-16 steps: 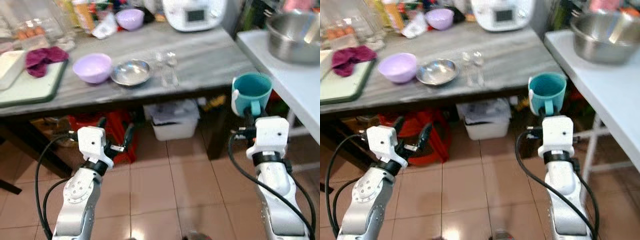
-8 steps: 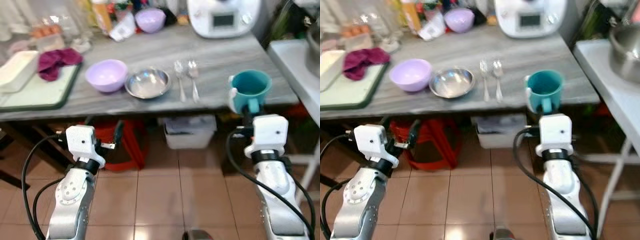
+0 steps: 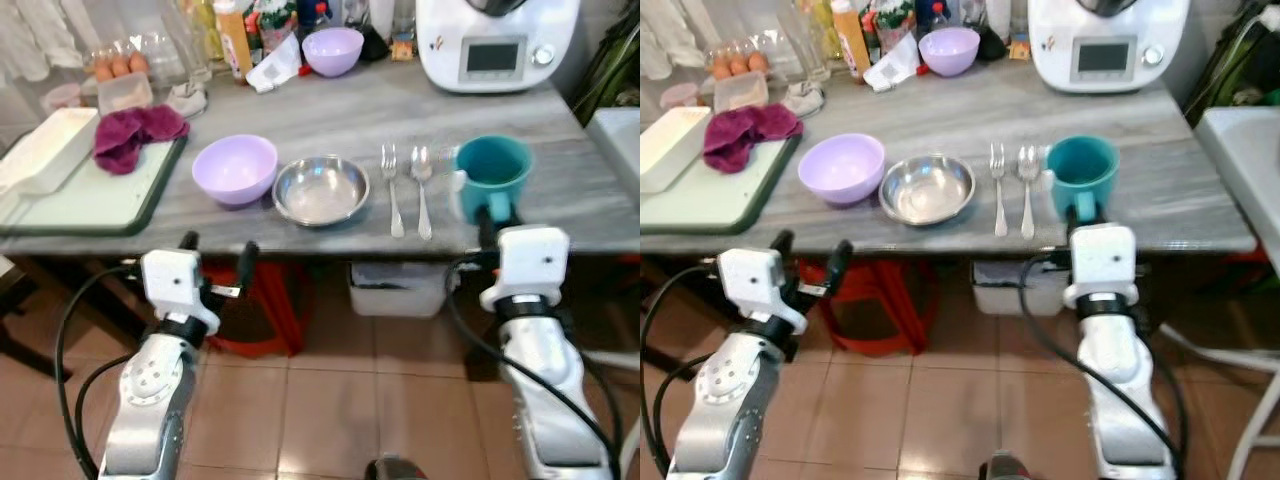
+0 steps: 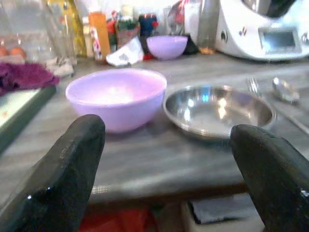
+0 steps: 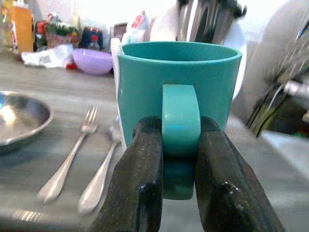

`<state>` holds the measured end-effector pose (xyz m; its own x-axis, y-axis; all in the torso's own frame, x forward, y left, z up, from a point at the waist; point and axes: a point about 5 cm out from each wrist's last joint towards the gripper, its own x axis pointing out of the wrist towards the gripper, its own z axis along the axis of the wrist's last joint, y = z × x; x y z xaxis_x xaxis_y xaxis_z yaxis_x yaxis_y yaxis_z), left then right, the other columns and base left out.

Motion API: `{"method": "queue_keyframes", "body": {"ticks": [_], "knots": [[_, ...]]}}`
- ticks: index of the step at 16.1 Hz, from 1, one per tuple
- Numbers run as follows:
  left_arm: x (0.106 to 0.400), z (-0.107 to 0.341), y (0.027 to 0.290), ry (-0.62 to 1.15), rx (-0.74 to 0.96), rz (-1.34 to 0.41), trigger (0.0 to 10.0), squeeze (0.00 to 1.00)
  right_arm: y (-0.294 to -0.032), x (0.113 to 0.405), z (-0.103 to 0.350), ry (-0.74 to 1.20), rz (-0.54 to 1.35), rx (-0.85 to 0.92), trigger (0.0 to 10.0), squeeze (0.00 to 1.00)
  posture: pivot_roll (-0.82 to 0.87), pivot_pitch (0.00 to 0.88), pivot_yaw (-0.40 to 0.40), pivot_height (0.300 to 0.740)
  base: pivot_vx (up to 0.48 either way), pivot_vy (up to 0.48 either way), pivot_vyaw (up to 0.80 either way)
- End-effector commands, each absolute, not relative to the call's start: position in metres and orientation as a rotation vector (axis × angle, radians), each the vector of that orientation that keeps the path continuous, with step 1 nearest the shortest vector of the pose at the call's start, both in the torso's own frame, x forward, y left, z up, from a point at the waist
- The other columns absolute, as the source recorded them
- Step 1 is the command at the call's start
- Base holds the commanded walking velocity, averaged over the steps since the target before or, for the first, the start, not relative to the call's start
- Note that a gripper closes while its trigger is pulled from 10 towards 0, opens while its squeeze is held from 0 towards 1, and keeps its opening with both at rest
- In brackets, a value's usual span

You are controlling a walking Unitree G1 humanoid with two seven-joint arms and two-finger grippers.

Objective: Setting the table

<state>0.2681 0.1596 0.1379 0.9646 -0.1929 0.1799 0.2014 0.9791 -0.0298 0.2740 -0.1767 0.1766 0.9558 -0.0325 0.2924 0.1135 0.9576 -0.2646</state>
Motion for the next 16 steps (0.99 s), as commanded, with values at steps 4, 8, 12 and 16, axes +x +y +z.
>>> {"method": "queue_keyframes", "body": {"ticks": [4,8,12,16], "knots": [[0.2682,0.1407,0.1665,-0.180,-0.029,-0.186,10.0,0.00,-0.1671,0.2746,0.1854,-0.333,-0.056,-0.271,10.0,0.00,-0.15,0.153,0.067,0.740,0.343,0.000,0.00],[0.2686,0.1412,0.1654,-0.182,-0.030,-0.189,10.0,0.00,-0.1676,0.2761,0.1880,-0.340,-0.061,-0.274,10.0,0.00,-0.15,0.156,0.064,0.740,0.345,0.000,0.00],[0.2686,0.1414,0.1651,-0.182,-0.033,-0.188,10.0,0.00,-0.1671,0.2769,0.1891,-0.345,-0.059,-0.279,10.0,0.00,-0.15,0.155,0.061,0.740,0.345,0.000,0.00],[0.2671,0.1449,0.1636,-0.201,-0.058,-0.213,10.0,0.00,-0.1676,0.2781,0.1908,-0.349,-0.058,-0.280,10.0,0.00,-0.15,0.155,0.058,0.740,0.134,0.000,0.00]]}}
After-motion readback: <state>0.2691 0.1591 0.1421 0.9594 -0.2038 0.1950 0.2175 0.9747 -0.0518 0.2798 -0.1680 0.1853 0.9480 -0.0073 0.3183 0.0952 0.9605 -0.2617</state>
